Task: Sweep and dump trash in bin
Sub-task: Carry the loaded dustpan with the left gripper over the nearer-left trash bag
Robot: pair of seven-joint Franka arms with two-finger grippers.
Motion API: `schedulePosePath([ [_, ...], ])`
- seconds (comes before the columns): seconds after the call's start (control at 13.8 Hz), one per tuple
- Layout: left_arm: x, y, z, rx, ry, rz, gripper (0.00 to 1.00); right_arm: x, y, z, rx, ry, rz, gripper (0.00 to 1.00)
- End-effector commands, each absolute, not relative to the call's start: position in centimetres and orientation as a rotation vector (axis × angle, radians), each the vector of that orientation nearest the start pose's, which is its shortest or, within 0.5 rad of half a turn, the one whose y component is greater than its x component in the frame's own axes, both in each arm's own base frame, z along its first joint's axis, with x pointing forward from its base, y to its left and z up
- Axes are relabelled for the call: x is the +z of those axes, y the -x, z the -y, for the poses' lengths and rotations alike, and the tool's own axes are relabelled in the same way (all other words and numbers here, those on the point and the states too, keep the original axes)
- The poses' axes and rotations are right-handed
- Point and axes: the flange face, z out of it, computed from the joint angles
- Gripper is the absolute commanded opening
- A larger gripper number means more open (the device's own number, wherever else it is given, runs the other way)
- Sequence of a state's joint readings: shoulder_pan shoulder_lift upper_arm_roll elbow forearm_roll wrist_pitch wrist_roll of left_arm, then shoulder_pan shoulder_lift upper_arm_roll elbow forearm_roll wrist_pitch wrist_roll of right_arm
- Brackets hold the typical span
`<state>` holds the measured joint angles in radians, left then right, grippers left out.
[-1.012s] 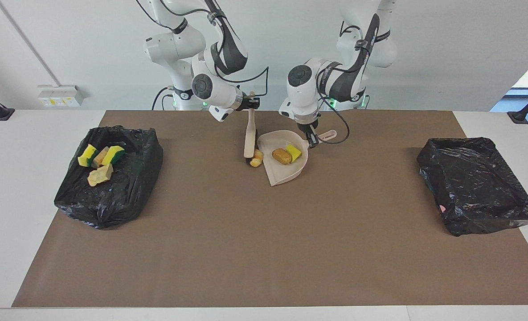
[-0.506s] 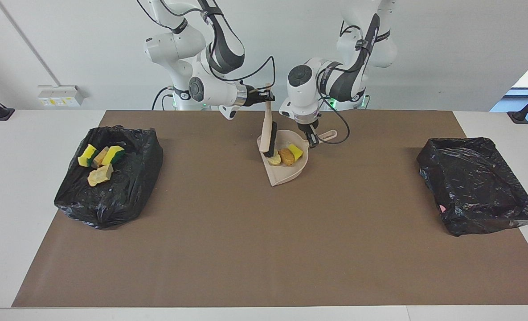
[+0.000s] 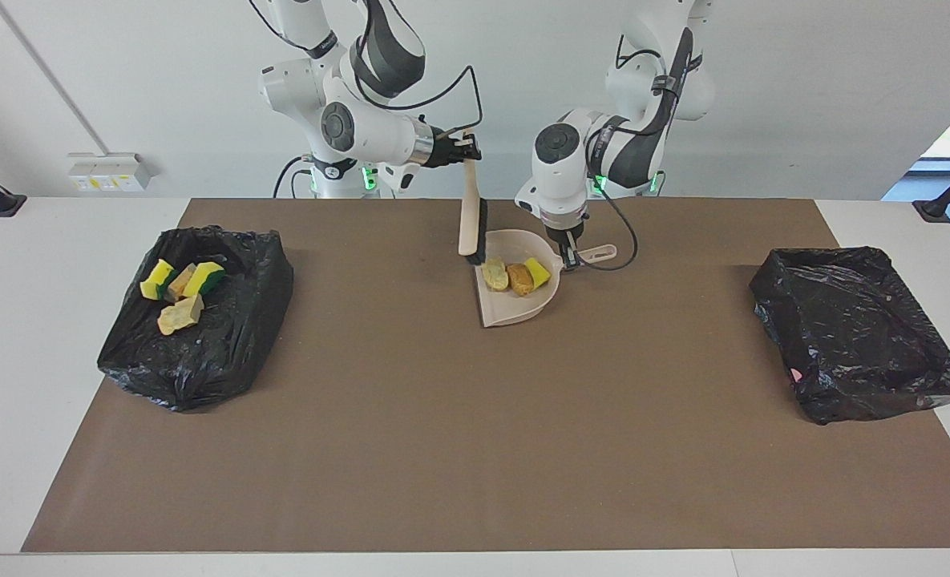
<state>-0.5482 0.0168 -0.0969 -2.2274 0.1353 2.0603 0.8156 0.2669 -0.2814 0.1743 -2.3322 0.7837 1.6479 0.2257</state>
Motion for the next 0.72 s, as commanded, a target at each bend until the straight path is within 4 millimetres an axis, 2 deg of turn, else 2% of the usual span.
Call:
schedulePosePath([
  [0.0,36.3,-43.0,27.4,0.259,2.185,-2.125,0.0,46.0,-35.6,-23.5,0.731,2.697,-0.019,0.0],
  [0.14,38.8,-44.9,24.0,0.223,2.198,-2.115,0.0,45.7,-35.0,-23.8,0.701,2.837,-0.054,0.0],
  [0.29,42.0,-46.8,18.2,0.175,2.198,-2.112,0.0,44.9,-33.8,-26.3,0.636,2.917,-0.047,0.0],
  [0.51,45.9,-49.3,8.7,0.105,2.159,-2.126,0.0,42.5,-32.9,-29.7,0.619,2.939,-0.064,0.0],
  [0.65,49.6,-51.2,0.2,0.05,2.121,-2.109,0.0,40.2,-32.6,-32.7,0.575,2.959,-0.116,0.0],
])
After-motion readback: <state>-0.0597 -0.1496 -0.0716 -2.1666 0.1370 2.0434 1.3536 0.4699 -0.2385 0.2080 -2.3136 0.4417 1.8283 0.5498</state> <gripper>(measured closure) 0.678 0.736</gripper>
